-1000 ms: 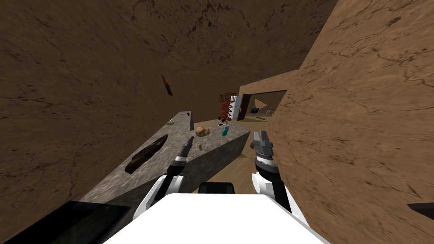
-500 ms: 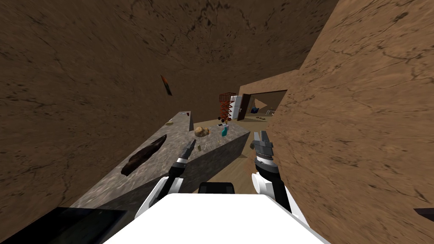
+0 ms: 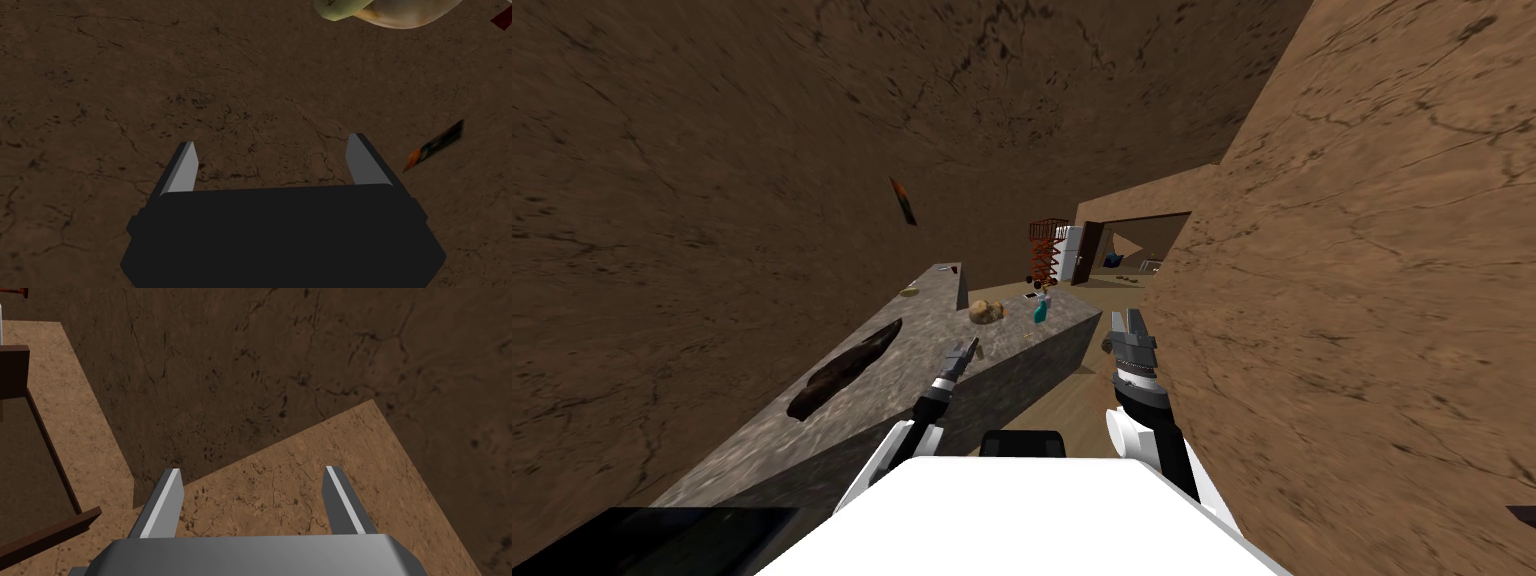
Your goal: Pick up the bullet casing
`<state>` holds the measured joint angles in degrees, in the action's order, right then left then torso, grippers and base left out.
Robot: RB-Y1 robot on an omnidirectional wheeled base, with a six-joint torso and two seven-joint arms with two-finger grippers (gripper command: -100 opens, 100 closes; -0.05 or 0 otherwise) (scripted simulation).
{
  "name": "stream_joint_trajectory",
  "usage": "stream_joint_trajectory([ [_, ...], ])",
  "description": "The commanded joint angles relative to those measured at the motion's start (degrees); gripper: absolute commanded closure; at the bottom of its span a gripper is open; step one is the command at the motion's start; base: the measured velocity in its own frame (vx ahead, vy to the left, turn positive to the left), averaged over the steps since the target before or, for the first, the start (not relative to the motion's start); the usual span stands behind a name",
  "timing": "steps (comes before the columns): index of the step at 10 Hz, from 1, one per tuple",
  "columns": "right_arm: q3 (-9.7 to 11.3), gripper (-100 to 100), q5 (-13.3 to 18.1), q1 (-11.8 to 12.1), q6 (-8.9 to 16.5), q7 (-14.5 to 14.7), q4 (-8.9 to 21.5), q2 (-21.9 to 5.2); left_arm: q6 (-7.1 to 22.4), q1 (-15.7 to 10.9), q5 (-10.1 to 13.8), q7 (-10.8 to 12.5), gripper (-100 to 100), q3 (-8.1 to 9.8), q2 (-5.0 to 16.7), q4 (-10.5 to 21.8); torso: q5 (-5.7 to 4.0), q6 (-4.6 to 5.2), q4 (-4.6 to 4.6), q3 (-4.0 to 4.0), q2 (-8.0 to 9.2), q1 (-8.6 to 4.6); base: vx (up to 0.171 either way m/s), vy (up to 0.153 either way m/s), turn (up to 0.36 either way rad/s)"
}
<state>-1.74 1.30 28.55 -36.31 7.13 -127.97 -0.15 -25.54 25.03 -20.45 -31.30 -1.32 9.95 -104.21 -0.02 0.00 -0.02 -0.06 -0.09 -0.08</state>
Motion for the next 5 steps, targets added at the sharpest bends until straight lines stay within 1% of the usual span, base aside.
stream_joint_trajectory([
  [1, 0.00, 0, 0.00, 0.00, 0.00, 0.00, 0.00, 0.00, -0.26, -0.46, -1.67, -2.08, -100, 0.06, 0.43, 2.31, 0.00, 0.00, 0.00, 0.00, 0.00, 0.00, 0.022, -0.025, 0.001],
  [5, 0.00, 0, 0.00, 0.00, 0.00, 0.00, 0.00, 0.00, -0.71, -1.09, -5.57, -6.61, -100, 0.20, 1.62, 7.39, 0.00, 0.00, 0.02, 0.04, 0.07, 0.03, 0.010, -0.015, 0.018],
])
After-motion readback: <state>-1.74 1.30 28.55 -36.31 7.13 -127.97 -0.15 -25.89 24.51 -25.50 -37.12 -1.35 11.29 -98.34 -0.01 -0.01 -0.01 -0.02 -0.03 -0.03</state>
